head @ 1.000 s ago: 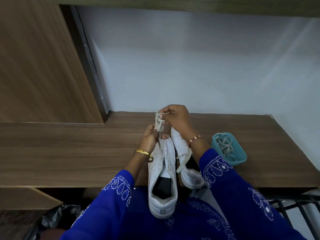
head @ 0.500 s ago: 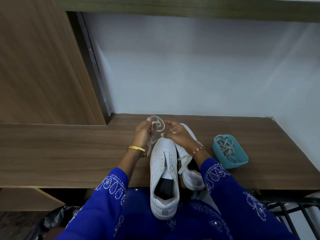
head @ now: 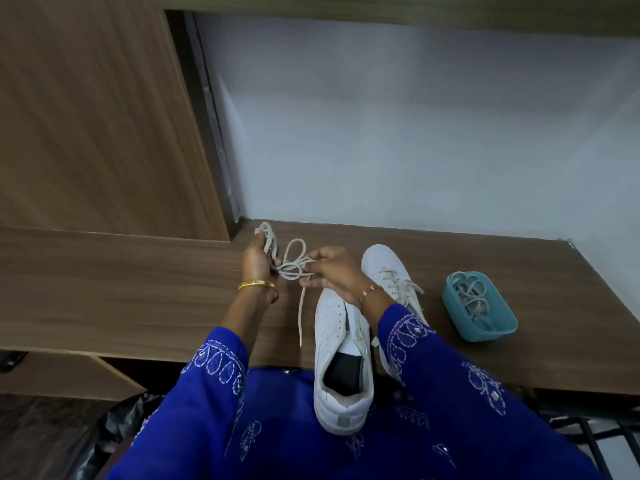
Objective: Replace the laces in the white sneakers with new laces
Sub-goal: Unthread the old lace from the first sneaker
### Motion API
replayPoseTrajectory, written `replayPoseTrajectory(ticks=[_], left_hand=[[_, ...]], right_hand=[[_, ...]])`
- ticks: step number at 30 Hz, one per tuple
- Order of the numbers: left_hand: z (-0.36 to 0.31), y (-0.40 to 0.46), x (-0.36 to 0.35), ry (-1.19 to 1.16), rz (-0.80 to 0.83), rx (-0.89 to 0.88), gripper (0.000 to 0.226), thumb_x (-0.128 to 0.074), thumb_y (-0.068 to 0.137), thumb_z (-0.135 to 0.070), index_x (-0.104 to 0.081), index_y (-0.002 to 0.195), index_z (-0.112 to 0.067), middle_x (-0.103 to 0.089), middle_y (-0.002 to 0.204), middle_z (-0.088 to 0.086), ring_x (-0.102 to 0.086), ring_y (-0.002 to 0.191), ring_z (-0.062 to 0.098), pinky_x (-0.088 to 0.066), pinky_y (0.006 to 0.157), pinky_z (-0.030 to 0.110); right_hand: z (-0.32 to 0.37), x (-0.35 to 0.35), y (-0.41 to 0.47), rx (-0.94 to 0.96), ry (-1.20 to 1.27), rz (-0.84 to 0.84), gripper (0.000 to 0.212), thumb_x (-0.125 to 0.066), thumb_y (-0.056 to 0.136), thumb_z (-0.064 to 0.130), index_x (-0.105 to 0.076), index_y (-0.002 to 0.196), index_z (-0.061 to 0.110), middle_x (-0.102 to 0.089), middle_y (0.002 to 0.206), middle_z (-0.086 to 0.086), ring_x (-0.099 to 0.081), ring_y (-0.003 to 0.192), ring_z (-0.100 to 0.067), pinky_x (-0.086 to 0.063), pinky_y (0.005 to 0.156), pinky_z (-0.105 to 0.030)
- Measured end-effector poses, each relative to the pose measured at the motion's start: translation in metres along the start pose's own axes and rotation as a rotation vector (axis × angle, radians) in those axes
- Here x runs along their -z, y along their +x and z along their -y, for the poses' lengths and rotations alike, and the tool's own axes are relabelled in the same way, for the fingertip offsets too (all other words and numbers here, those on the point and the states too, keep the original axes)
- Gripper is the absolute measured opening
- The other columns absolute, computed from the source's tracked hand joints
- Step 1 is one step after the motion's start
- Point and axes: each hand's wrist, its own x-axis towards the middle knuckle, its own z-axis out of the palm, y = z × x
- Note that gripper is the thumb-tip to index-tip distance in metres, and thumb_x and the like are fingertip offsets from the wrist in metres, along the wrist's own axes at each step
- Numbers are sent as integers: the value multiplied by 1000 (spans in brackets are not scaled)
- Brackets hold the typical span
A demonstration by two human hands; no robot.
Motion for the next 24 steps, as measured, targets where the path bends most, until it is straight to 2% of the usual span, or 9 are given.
replayPoseTrajectory(ticks=[4,6,8,9,11,13,17,21,24], left_hand=[[-7,17,12,104,-202,-56,27,-41,97,-21,-53,73,-16,-44,38,-4,-39,35,10,-33,42,18],[-11,15,13,161,-240,-67,31,-40,97,-16,-49,67,-13,-41,38,0,-39,35,13,-31,35,16],[-9,13,16,274,-255,-99,31,-37,97,-12,-49,69,-10,-46,49,3,-45,32,6,-35,35,15],[-6,15,20,337,-265,-132,29,-37,97,-10,-52,72,-8,-49,58,7,-51,41,6,-41,45,17],[0,24,27,444,-268,-199,26,-40,96,-12,-60,81,-4,-58,78,16,-60,72,22,-44,68,26],[6,36,38,617,-258,-169,28,-44,95,-16,-66,94,2,-65,96,22,-60,95,33,-45,81,34],[14,36,44,1038,-146,-21,32,-45,95,-17,-61,115,3,-60,119,24,-54,111,38,-43,94,36],[18,23,35,1328,-39,108,35,-40,97,-13,-50,123,8,-54,126,24,-51,118,36,-43,93,34],[25,13,34,1524,18,115,35,-38,97,-16,-50,123,5,-53,129,21,-50,119,35,-43,98,38]], right_hand=[[19,-21,13,61,31,8,15,-53,87,-8,-53,99,0,-59,82,-11,-61,64,-14,-56,58,-22],[21,-32,23,79,20,-34,15,-52,87,-9,-53,88,6,-57,83,-11,-59,68,-16,-56,56,-19],[16,-41,33,66,18,-27,16,-53,86,-10,-54,85,6,-56,87,-12,-59,74,-18,-56,58,-20],[12,-45,39,50,-1,-15,14,-53,87,-9,-56,90,4,-57,93,-13,-59,80,-20,-57,63,-22],[5,-47,46,46,-130,-40,20,-52,88,-6,-55,108,-1,-56,105,-15,-58,92,-22,-57,79,-31],[-1,-45,49,102,-434,-77,28,-50,90,-3,-54,118,-1,-58,114,-17,-56,96,-22,-51,88,-34],[-12,-32,44,157,-978,-59,29,-51,91,7,-58,119,3,-63,117,-14,-59,106,-28,-44,83,-26],[-14,-23,34,125,-1103,-29,27,-51,92,10,-59,118,5,-62,116,-15,-59,105,-28,-48,91,-33],[-12,-10,16,135,-1098,-47,23,-53,90,8,-64,110,3,-65,109,-15,-61,97,-25,-46,77,-26]])
